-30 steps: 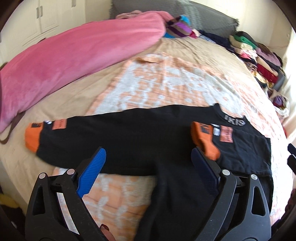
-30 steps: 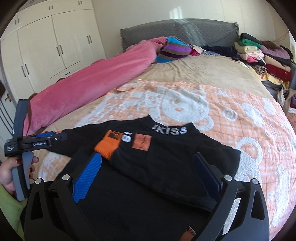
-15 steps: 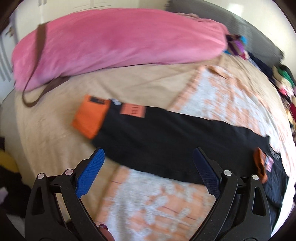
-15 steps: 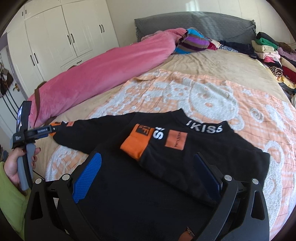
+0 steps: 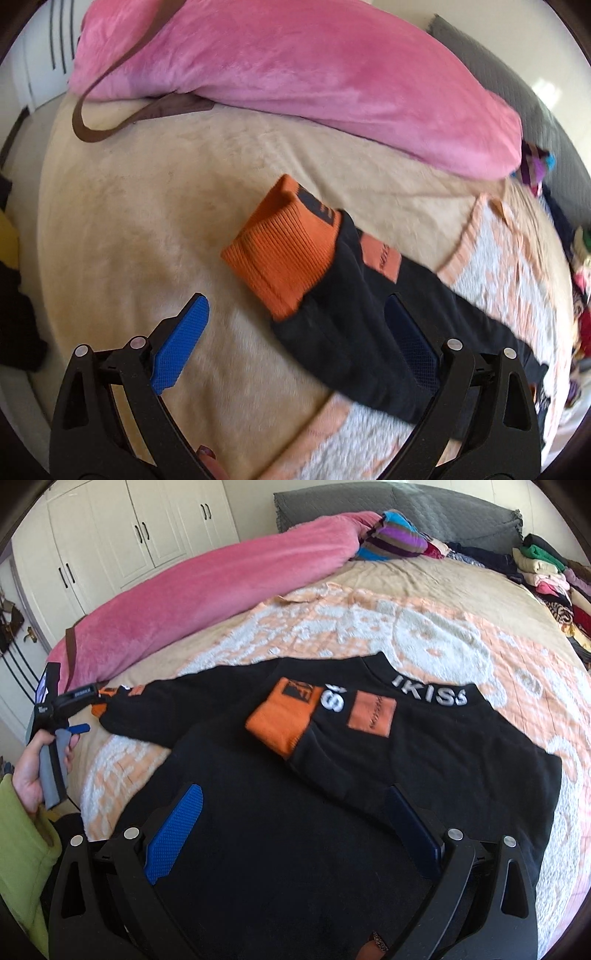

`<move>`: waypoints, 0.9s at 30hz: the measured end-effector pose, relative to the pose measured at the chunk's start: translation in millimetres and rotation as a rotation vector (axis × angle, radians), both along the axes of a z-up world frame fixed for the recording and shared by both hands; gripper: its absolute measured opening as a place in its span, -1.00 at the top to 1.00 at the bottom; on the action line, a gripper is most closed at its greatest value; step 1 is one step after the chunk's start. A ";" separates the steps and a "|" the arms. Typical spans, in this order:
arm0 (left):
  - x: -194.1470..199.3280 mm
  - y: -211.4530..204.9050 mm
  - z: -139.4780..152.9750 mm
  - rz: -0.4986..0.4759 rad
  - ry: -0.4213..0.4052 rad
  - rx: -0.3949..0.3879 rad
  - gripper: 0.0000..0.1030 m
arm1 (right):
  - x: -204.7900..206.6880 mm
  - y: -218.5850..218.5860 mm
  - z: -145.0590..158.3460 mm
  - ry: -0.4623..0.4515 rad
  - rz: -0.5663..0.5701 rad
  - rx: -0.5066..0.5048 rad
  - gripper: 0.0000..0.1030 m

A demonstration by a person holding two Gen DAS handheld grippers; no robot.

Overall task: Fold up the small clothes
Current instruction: 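Grasp the other sleeve's orange cuff with the left gripper and lift, then lay the held sleeve across the shirt body and open the left gripper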

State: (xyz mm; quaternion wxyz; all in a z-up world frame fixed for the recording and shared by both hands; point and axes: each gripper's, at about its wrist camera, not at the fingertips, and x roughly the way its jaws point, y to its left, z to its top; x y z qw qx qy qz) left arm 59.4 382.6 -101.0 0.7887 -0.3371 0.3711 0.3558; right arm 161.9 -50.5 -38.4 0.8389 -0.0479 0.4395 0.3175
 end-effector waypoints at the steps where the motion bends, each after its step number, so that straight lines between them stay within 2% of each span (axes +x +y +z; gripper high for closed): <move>1: 1.0 2.8 -2.7 0.011 -0.006 -0.005 -0.72 | 0.1 -4.0 -1.1 0.003 -0.007 -0.002 -0.91; 2: 1.3 6.2 -5.8 0.020 -0.026 -0.020 -0.67 | 0.2 -9.7 -2.3 0.008 -0.019 -0.007 -0.91; 3: 2.0 7.9 -8.0 0.022 -0.051 -0.031 -0.42 | 0.6 -14.4 -3.8 0.011 -0.031 -0.011 -0.91; 4: 3.0 9.0 -9.4 0.022 -0.068 -0.033 -0.08 | 1.1 -20.2 -4.7 0.016 -0.047 -0.012 -0.91; 5: 4.9 9.0 -10.9 0.015 -0.077 -0.030 0.11 | 1.5 -25.1 -5.4 0.022 -0.060 -0.010 -0.91; 6: 7.4 9.0 -13.3 0.001 -0.080 -0.036 0.50 | 2.2 -32.7 -6.6 0.033 -0.073 -0.004 -0.91; 7: 8.8 8.4 -14.8 -0.011 -0.089 -0.046 0.70 | 2.9 -36.9 -7.4 0.036 -0.083 -0.003 -0.91; 12: 9.4 -11.7 10.2 -0.063 -0.152 0.007 0.81 | 10.1 -60.3 -9.4 0.036 -0.154 -0.012 -0.91; 17: 21.9 -68.9 67.3 -0.226 -0.245 0.110 0.82 | 18.6 -82.7 -6.4 0.026 -0.212 0.011 -0.91; 23: 43.9 -147.0 116.6 -0.424 -0.348 0.121 0.83 | 24.3 -105.6 -1.9 0.018 -0.254 0.046 -0.91; 27: 63.4 -201.7 133.2 -0.548 -0.378 0.114 0.83 | 28.9 -123.8 6.1 -0.007 -0.286 0.071 -0.91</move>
